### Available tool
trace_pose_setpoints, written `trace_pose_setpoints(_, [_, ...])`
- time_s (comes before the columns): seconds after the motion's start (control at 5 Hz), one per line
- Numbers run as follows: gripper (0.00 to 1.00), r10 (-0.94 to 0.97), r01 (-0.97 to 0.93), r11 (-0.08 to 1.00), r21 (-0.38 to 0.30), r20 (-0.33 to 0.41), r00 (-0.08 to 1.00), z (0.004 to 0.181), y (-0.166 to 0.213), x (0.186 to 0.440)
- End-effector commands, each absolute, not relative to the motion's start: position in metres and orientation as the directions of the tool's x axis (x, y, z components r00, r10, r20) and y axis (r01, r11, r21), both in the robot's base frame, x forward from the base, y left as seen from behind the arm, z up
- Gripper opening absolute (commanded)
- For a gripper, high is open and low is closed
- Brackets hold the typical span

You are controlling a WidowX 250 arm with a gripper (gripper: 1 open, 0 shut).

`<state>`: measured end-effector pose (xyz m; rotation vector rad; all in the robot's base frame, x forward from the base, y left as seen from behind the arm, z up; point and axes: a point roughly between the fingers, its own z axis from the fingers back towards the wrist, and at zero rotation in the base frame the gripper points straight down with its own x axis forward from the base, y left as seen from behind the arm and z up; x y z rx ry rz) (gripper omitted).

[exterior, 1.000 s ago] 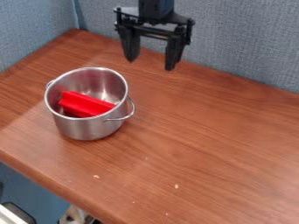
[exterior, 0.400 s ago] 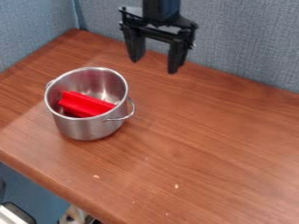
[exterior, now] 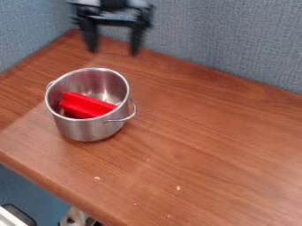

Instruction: Move the red object from the metal pot to the table

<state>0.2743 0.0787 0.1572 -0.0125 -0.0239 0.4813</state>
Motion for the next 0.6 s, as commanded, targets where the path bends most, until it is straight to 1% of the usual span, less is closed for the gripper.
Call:
trace_pose_setpoints(0.0, [1.0, 0.638, -0.637, 0.77, -0.039, 0.078, 0.766, 0.165, 0.109, 0.25])
trace_pose_setpoints(0.2, [1.0, 0.786, -0.788, 0.615, -0.003, 0.084, 0.613, 0.151, 0.134, 0.236])
trace_pose_setpoints(0.4, [1.0, 0.911, -0.915, 0.401, 0.041, 0.089, 0.403, 0.153, 0.149, 0.228])
